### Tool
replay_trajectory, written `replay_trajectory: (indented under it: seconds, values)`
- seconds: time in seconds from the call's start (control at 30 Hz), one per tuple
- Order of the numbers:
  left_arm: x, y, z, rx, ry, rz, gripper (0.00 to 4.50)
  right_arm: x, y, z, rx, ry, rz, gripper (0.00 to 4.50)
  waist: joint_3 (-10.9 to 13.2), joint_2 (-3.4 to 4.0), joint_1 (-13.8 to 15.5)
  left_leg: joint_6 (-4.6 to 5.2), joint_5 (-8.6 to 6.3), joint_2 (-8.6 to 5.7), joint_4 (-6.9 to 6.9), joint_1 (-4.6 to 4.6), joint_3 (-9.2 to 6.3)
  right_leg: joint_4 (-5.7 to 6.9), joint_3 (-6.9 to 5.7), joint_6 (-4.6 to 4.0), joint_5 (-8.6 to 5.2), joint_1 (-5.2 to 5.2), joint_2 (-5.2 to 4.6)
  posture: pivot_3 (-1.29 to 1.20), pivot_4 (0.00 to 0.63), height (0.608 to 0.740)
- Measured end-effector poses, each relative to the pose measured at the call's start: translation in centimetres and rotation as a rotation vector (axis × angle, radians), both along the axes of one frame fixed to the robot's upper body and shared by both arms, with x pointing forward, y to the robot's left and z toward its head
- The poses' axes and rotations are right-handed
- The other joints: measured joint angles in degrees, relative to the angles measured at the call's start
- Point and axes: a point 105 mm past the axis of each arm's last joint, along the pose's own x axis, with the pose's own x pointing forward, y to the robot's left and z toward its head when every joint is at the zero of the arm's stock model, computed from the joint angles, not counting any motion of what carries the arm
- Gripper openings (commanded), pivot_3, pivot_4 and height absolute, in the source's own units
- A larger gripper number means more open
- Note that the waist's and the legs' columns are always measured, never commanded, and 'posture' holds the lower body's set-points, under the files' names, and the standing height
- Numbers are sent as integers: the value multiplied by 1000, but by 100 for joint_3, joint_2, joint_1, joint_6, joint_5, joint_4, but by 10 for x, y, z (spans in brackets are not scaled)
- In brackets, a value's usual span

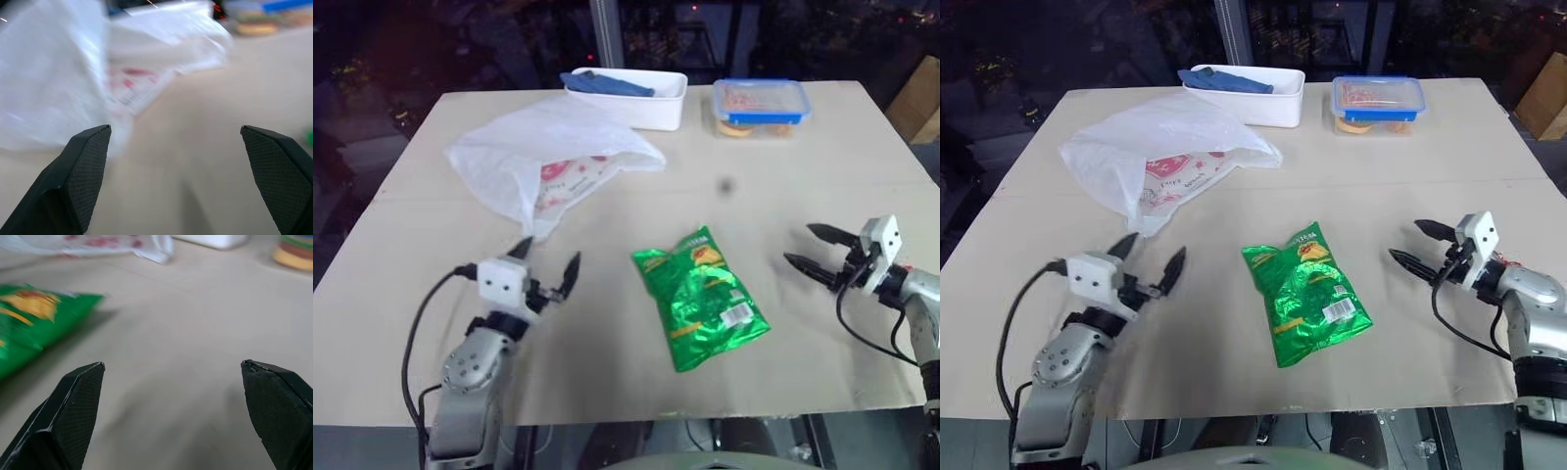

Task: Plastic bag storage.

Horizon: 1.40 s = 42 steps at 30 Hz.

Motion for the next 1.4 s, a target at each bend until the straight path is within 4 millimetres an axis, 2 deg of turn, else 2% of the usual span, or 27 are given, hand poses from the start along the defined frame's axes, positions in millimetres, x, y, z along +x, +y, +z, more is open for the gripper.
replay_trajectory:
  seconds: [0.1,0.17,0.27,0.4,0.53,0.73,0.8,0.9,1.07,1.3,1.4]
  values:
    - [10,9,18,2,-61,68,4429,-6,20,9,24,-4,54,4500,0,0,35,0,0,0,3,-2,-1,0,0,3,2,-1,0,0,150,740]
    - [16,9,25,13,-78,67,4429,-8,29,19,37,-18,76,4500,0,0,60,0,0,-1,4,-2,1,-1,1,7,4,0,0,0,150,740]
    - [33,8,18,35,-43,66,4429,-13,48,34,69,-25,130,4500,1,-2,106,0,0,-1,4,-3,-1,0,-1,7,4,-2,2,0,150,740]
    - [50,7,15,22,-19,70,4429,-18,59,45,74,-34,161,4500,7,-12,131,0,0,-1,7,-10,-10,-1,-9,7,5,-4,2,0,150,740]
    - [55,6,15,10,-18,66,3312,-21,64,48,72,-31,166,4500,10,-20,116,3,-3,-3,9,-15,-8,-10,-6,8,6,-6,0,0,150,740]
    - [55,3,14,-4,-16,57,515,-22,65,47,70,-18,155,4500,11,-20,119,3,-3,-3,11,-17,-8,-7,-7,8,6,-10,0,0,150,740]
    - [55,3,14,-7,-16,57,93,-22,66,48,70,-22,155,4500,11,-20,119,3,-3,-3,12,-17,-8,-7,-7,9,7,-9,0,0,150,740]
    - [55,2,14,-11,-16,56,93,-23,65,45,64,2,153,4500,11,-21,121,3,-3,-3,12,-18,-9,-7,-7,9,7,-9,1,0,150,740]
    - [55,2,15,-13,-19,56,93,-33,61,16,61,213,136,4500,12,-22,126,3,-3,-3,12,-19,-9,-8,-7,9,7,-9,0,0,150,740]
    - [52,2,12,-24,-18,67,93,-60,83,-26,-22,501,189,4500,12,-23,126,3,-3,-3,16,-20,-8,-7,-7,9,7,-9,0,0,150,740]
    - [51,2,13,-26,-22,70,93,-66,86,-30,-37,548,204,4500,13,-25,128,3,-3,-3,17,-21,-9,-7,-8,11,8,-9,0,0,150,740]
